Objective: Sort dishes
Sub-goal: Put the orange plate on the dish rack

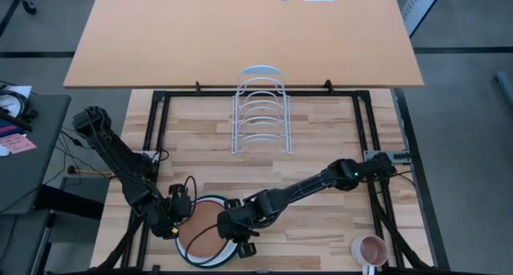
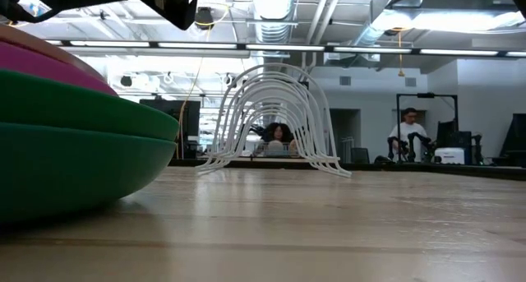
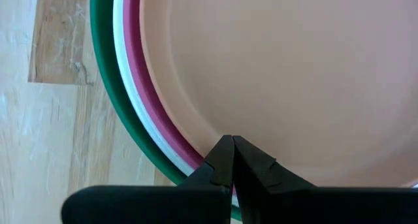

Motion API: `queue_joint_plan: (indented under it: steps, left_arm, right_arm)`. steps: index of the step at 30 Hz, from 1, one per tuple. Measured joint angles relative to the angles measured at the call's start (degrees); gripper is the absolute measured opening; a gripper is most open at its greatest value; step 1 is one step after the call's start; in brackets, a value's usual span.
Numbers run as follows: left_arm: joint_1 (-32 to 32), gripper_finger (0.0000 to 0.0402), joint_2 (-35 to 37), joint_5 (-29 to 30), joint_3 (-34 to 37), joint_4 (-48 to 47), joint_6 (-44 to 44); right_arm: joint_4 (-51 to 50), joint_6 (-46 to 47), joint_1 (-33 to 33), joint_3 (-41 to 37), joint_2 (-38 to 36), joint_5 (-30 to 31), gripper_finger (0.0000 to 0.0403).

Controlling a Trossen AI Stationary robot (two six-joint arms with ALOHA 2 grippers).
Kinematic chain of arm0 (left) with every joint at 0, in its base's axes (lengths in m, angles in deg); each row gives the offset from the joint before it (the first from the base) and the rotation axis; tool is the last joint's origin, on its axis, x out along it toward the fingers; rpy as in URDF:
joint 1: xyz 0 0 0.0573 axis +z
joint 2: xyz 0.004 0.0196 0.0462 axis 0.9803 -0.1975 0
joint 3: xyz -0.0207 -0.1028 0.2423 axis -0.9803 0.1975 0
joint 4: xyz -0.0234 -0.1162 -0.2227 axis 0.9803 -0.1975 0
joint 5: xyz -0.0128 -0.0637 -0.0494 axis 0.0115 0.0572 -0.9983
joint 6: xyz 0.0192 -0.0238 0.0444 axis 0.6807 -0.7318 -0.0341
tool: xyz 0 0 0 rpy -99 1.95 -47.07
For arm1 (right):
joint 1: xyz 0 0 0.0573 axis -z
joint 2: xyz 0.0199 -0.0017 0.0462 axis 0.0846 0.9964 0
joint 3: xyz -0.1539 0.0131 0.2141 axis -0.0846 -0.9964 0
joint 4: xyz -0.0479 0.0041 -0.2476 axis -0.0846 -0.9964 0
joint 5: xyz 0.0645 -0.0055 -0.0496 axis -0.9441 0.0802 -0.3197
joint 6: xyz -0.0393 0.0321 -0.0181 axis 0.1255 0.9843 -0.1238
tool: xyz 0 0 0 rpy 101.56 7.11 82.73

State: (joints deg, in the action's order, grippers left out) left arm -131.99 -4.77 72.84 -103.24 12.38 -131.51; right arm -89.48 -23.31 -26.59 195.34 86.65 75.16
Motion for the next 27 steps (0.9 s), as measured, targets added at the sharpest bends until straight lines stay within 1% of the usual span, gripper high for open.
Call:
queue_joint_plan:
  steps: [11, 19, 23, 27]
  left_arm:
    - [0.0, 0.0, -0.02, 0.77, -0.19, 0.08, 0.14]
    - [-0.11, 0.0, -0.02, -0.12, -2.16, -2.89, 0.93]
    - [-0.11, 0.0, -0.02, -0.28, -2.02, -2.71, 0.8]
    - [-0.11, 0.0, 0.04, -0.23, -0.2, -1.89, -1.19]
  right_arm:
    - [-0.09, 0.01, -0.03, -0.09, 0.0, 0.01, 0.0089]
    - [-0.07, 0.01, 0.09, -0.11, 0.0, 0.03, 0.0089]
    - [-0.04, 0.02, 0.09, -0.11, 0.0, 0.04, 0.0089]
    - [-0.02, 0.02, 0.07, -0.11, 0.0, 0.02, 0.0089]
